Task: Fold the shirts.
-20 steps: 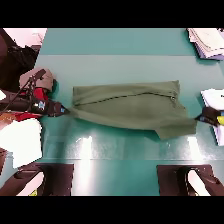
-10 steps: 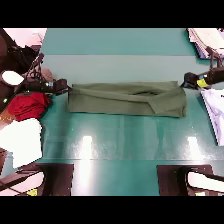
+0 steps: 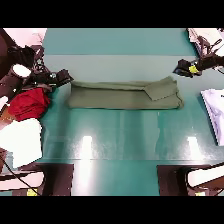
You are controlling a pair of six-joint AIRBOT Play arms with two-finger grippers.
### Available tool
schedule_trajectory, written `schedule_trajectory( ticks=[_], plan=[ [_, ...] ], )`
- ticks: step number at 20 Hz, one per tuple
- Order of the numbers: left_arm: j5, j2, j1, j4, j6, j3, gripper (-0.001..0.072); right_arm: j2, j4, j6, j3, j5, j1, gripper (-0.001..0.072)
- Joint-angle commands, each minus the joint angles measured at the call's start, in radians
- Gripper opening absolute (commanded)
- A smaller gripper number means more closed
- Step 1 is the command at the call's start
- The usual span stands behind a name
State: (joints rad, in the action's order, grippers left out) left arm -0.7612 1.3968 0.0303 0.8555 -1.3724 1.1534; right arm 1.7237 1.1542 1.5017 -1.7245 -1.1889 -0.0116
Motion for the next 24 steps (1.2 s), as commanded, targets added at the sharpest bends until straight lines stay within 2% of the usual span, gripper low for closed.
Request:
schedule_trajectory(
  ticks=[1,3,4,5,6,7,9,11,14,17,21,24],
  plan=[
    [0.028,0.005,0.0,-0.003,-0.039,0.007,0.0669,0.054,-0.094,0.0,-0.073,0.003,0.026,0.0515],
    [-0.054,0.004,-0.001,-0.003,-0.037,0.041,0.0666,0.035,-0.12,-0.016,-0.068,-0.044,0.072,0.0513],
    [-0.111,0.004,-0.001,-0.003,-0.034,0.06,0.0601,0.018,-0.122,-0.051,-0.045,-0.082,0.1,0.0512],
    [-0.168,0.005,-0.001,-0.004,-0.03,0.075,0.0287,0.0,-0.129,-0.086,-0.014,-0.125,0.133,0.0512],
    [-0.206,0.005,-0.002,-0.008,-0.002,0.083,0.0032,-0.011,-0.152,-0.121,0.024,-0.172,0.175,0.0512],
    [-0.228,0.005,-0.002,-0.025,0.011,0.085,0.0027,-0.015,-0.168,-0.141,0.063,-0.212,0.217,0.0515],
    [-0.259,0.005,-0.008,-0.068,0.019,0.084,0.0027,-0.015,-0.17,-0.143,0.143,-0.232,0.293,0.0716],
    [-0.256,0.005,-0.046,-0.07,0.02,0.084,0.0027,-0.015,-0.212,-0.188,0.226,-0.196,0.353,0.0715],
    [-0.22,0.005,-0.125,-0.069,0.032,0.084,0.0026,-0.001,-0.377,-0.301,0.323,-0.139,0.405,0.0715],
    [-0.198,0.006,-0.173,-0.07,0.041,0.084,0.0027,0.079,-0.43,-0.338,0.336,-0.199,0.411,0.0715],
    [-0.225,0.006,-0.176,-0.07,0.036,0.084,0.0027,0.165,-0.589,-0.432,0.336,-0.233,0.388,0.0715],
    [-0.227,0.006,-0.176,-0.071,0.025,0.084,0.0027,0.175,-0.575,-0.449,0.336,-0.22,0.339,0.0712]
  ],
)
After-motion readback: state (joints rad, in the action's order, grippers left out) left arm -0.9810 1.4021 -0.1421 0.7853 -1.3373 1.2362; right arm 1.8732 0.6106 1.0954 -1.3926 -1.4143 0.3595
